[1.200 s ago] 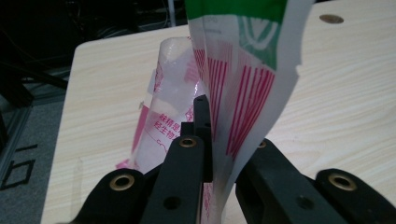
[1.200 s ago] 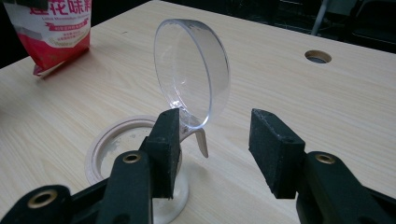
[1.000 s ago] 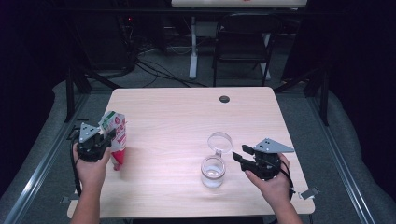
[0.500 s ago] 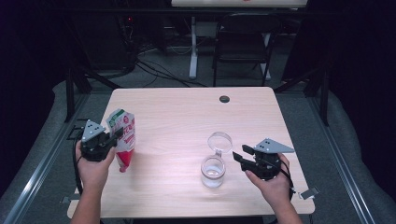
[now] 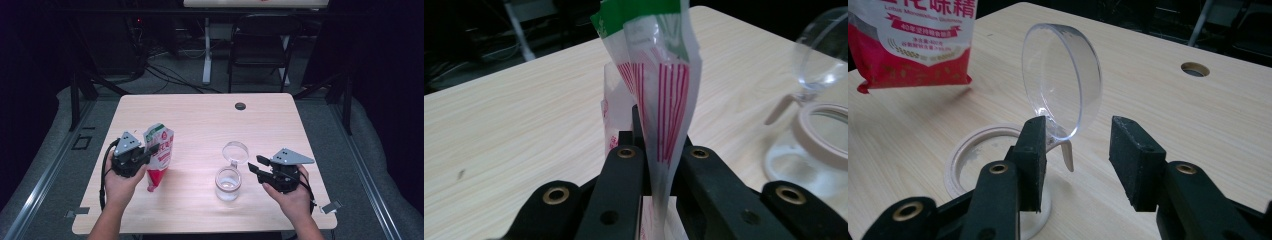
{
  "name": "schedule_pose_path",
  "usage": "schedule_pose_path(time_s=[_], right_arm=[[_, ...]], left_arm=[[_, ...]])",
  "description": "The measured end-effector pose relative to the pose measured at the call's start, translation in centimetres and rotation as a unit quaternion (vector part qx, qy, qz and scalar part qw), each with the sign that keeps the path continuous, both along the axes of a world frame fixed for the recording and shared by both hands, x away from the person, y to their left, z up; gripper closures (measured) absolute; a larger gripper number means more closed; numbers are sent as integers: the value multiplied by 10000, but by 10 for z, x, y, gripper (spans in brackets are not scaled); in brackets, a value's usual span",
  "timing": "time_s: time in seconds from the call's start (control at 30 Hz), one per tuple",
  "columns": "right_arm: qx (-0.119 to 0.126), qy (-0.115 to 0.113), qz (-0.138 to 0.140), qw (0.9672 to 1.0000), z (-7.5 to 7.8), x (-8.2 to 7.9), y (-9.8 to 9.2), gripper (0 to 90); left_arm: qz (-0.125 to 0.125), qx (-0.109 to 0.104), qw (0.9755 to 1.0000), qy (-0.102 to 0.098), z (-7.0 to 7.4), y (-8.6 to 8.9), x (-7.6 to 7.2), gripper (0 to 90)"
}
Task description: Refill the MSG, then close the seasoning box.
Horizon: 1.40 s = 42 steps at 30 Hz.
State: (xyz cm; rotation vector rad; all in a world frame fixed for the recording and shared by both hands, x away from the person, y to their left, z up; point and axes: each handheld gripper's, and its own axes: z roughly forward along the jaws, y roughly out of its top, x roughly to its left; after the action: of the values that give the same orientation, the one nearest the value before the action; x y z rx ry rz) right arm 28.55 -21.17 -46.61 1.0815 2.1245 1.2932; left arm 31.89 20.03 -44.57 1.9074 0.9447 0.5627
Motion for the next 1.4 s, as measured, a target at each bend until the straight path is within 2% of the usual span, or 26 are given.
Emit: schedule_pose_path(time_s=[0.03, 0.13, 0.27, 0.37, 0.4, 0.47, 0.6, 0.7, 0.9, 1.0, 1.13, 1.17, 1.2, 1.23, 1.27, 1.3, 1.4], right_arm=[[0, 0, 0, 10000, 0, 0, 0, 584], [20, -93, 47, 9999, 1, -1, 1, 581], [-12, -157, 111, 9998, 1, -1, 2, 566], [-40, -68, 139, 9999, 0, -1, 3, 567], [-57, 12, 156, 9999, -1, 0, 3, 578], [-79, 37, 189, 9998, -1, 0, 3, 581], [-160, 22, 254, 9995, 0, -1, 3, 619], [-172, 34, 307, 9994, 1, -1, 3, 632], [-136, 22, 585, 9982, 10, -2, 6, 668], [-102, -59, 800, 9967, 16, -1, 9, 666], [-61, -64, 1036, 9946, 21, 3, 18, 653], [-86, -50, 1121, 9937, 22, 4, 21, 649], [-127, -82, 1268, 9918, 24, 6, 29, 638], [-127, -82, 1268, 9918, 24, 6, 29, 638], [-141, -107, 1425, 9896, 26, 7, 37, 627], [-141, -107, 1425, 9896, 26, 7, 37, 627], [-214, -143, 1650, 9860, 26, 8, 48, 612]], left_arm=[[0, 0, 10000, 0, 0, 0, 0, 900], [-240, -31, 9997, 13, 0, -10, -3, 900], [-467, 37, 9989, 29, -1, -23, -6, 900], [-607, 71, 9981, 61, -3, -32, -8, 900], [-723, 147, 9973, 71, -5, -39, -10, 900], [-764, 155, 9969, 77, -5, -42, -10, 900], [-1047, 232, 9942, 94, -8, -54, -14, 900], [-1151, 235, 9930, 96, -10, -59, -15, 900], [-1309, 254, 9910, 145, -12, -64, -20, 900], [-1369, 277, 9901, 135, -12, -65, -24, 900], [-1510, 152, 9882, 191, -14, -63, -29, 900], [-1529, 155, 9880, 182, -15, -63, -31, 900], [-1616, 198, 9865, 157, -18, -62, -34, 900], [-1616, 198, 9865, 157, -18, -62, -34, 900], [-1674, 228, 9855, 157, -21, -61, -38, 900], [-1674, 228, 9855, 157, -21, -61, -38, 900], [-1709, 200, 9849, 181, -28, -56, -44, 900]])
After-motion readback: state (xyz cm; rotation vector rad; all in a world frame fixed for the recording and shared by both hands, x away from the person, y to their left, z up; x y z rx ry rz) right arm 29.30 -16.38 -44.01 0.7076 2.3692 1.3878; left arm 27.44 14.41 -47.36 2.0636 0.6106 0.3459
